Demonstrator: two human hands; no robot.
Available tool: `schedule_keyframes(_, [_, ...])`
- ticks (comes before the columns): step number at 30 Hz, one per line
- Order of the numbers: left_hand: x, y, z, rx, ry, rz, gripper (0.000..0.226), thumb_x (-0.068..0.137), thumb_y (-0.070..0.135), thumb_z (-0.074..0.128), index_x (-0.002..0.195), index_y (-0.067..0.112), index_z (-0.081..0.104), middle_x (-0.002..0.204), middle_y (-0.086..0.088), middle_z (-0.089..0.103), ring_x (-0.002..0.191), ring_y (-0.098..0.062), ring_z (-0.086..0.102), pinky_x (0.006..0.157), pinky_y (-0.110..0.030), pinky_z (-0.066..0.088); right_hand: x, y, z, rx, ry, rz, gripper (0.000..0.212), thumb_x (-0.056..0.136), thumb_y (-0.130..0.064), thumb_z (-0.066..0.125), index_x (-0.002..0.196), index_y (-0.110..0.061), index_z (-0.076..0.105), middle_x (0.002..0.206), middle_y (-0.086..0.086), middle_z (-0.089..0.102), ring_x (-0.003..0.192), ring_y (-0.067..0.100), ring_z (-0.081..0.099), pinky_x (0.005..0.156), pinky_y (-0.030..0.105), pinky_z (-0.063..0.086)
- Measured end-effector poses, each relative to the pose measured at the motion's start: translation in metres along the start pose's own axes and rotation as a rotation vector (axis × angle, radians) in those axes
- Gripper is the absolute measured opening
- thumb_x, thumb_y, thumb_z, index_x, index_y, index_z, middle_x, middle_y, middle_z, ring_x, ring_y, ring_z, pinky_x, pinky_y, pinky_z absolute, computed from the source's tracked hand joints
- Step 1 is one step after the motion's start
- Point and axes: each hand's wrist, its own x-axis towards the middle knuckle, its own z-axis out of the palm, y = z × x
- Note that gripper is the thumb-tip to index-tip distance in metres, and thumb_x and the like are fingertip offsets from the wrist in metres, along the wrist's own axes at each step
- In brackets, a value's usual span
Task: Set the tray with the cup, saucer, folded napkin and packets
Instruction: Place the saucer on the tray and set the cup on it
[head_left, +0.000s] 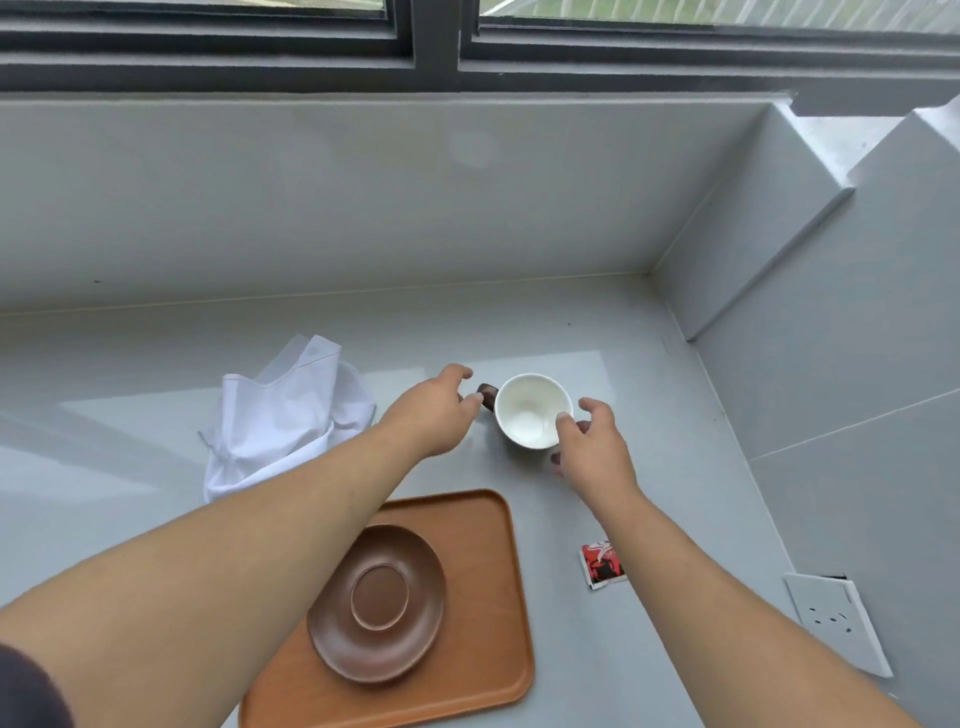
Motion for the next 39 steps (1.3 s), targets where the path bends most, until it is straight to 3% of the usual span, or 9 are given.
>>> schedule_keyframes(4, [0.026,0.009,0.007,0.03,-0.069,-0.047,0.045,0.103,0.05,0.038,0.141,0.031,0.049,0.131,-0.003,0.066,0.106,-0.026,0.058,0.08,-0.036,0.044,0.019,0.003,-0.001,0.184,-0.117,0.107,0.036,0.102,-0.03,0.049,0.138,-0.025,0.056,0.117,0.005,0.064,0.095,0.033,0.074,0.081,0.053,0.064])
schedule_keyframes(7, [0.033,0.009,0.011,-0.013,-0.119,-0.054,0.034,0.103,0.046,0.041,0.128,0.029,0.057,0.124,0.0,0.067,0.1,-0.023,0.057,0.074,-0.035,0.042,0.023,0.005,-0.001,0.271,-0.144,0.146,0.031,0.102,-0.025,0.048,0.131,-0.028,0.06,0.11,0.001,0.067,0.088,0.031,0.077,0.078,0.05,0.065])
schedule_keyframes(11, [0.022,-0.006,0.007,-0.066,-0.117,-0.069,0.017,0.101,0.041,0.047,0.104,0.03,0.06,0.104,0.004,0.072,0.096,-0.021,0.064,0.075,-0.036,0.05,0.016,0.0,0.004,0.227,-0.179,0.115,0.027,0.101,-0.02,0.05,0.124,-0.026,0.062,0.111,0.006,0.067,0.088,0.034,0.076,0.08,0.052,0.065])
schedule_keyframes(15, [-0.024,-0.036,-0.01,-0.213,-0.149,-0.108,0.017,0.097,0.044,0.056,0.092,0.031,0.065,0.086,0.009,0.077,0.085,-0.014,0.072,0.077,-0.035,0.058,-0.013,-0.012,0.013,0.186,-0.258,0.101,0.021,0.098,-0.015,0.053,0.113,-0.022,0.067,0.113,0.01,0.062,0.09,0.041,0.074,0.065,0.046,0.067])
schedule_keyframes(19, [-0.092,-0.08,-0.025,-0.291,-0.212,-0.165,0.02,0.094,0.044,0.06,0.091,0.026,0.068,0.089,0.003,0.079,0.086,-0.016,0.074,0.086,-0.038,0.06,-0.063,-0.021,0.033,-0.032,-0.394,0.039,0.024,0.09,-0.014,0.053,0.108,-0.024,0.065,0.1,0.012,0.07,0.07,0.033,0.078,0.065,0.05,0.066])
schedule_keyframes(25, [-0.178,-0.142,-0.03,-0.42,-0.233,-0.263,0.02,0.095,0.038,0.063,0.092,0.018,0.067,0.089,0.003,0.073,0.074,-0.005,0.07,0.075,-0.027,0.057,-0.129,-0.013,0.076,-0.09,-0.513,-0.003,0.021,0.086,-0.014,0.057,0.1,-0.026,0.066,0.088,0.002,0.07,0.079,0.027,0.072,0.053,0.042,0.065])
schedule_keyframes(28, [-0.199,-0.16,-0.027,-0.421,-0.251,-0.275,0.021,0.095,0.035,0.063,0.093,0.014,0.066,0.096,-0.004,0.077,0.073,-0.006,0.069,0.074,-0.028,0.056,-0.148,0.0,0.092,-0.115,-0.526,-0.001,0.021,0.087,-0.017,0.058,0.097,-0.034,0.065,0.088,-0.001,0.067,0.077,0.02,0.071,0.051,0.037,0.064])
schedule_keyframes(32, [-0.207,-0.169,-0.02,-0.418,-0.259,-0.274,0.02,0.094,0.035,0.064,0.091,0.016,0.066,0.096,-0.004,0.077,0.074,-0.007,0.069,0.074,-0.03,0.056,-0.157,0.015,0.099,-0.159,-0.505,0.009,0.021,0.082,-0.023,0.058,0.098,-0.035,0.064,0.085,0.002,0.063,0.057,0.02,0.073,0.059,0.048,0.066])
schedule_keyframes(39, [-0.208,-0.168,-0.011,-0.461,-0.242,-0.267,0.019,0.093,0.037,0.065,0.082,0.022,0.064,0.1,-0.016,0.074,0.076,-0.018,0.063,0.072,-0.036,0.053,-0.158,0.025,0.1,-0.148,-0.474,0.029,0.02,0.081,-0.024,0.058,0.096,-0.036,0.064,0.091,0.006,0.066,0.07,0.022,0.072,0.052,0.036,0.063])
